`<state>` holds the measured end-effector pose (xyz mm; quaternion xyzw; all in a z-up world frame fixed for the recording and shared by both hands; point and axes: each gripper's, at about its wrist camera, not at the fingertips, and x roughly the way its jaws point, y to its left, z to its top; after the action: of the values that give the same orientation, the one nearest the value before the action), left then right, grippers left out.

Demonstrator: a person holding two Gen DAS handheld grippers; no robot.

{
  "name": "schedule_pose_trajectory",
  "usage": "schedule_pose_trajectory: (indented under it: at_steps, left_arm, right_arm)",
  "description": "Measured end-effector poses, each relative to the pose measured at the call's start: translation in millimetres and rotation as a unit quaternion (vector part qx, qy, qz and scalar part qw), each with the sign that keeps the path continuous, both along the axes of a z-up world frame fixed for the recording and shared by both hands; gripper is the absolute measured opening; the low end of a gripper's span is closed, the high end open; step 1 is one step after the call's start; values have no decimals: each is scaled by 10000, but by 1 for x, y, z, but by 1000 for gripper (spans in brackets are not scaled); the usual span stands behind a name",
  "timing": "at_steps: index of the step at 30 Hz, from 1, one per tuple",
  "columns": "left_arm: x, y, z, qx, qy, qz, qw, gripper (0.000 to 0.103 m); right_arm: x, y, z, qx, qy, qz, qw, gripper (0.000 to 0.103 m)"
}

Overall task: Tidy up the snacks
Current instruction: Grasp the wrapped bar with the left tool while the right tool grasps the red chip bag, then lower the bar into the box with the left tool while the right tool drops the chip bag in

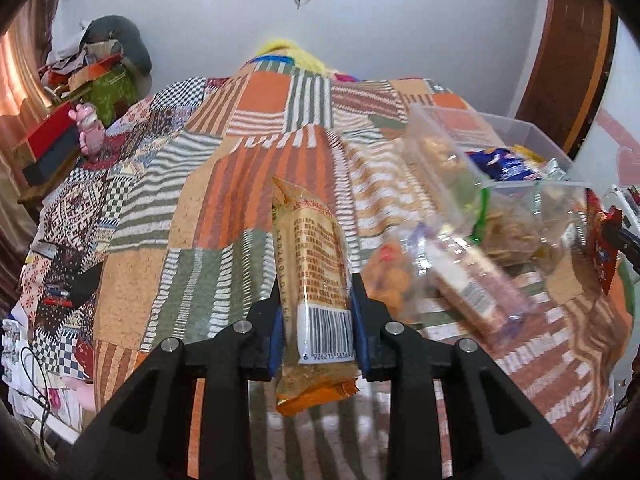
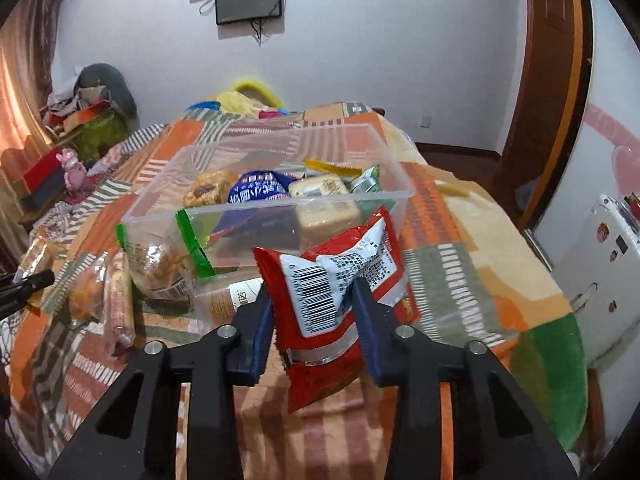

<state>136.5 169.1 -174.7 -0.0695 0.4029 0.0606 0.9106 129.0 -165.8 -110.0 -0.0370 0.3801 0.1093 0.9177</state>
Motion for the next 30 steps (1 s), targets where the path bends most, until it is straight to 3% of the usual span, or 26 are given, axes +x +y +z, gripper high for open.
schedule_pose_trajectory:
  at_steps: [5,18,30]
  left_arm:
    - [0,-20,17,-68,-131,-139,9998,28]
    - [8,-64,58,-65,-447,-409,9981,28]
    - [58,-101,79,-165,-595,-675,9958,28]
  right_arm:
    - [-5,-18,14,212,-106,1,9997,25]
    - [-10,-48,57,594,-630,-60,9962,25]
    - [30,-19,74,639,-1052,398,9916,25]
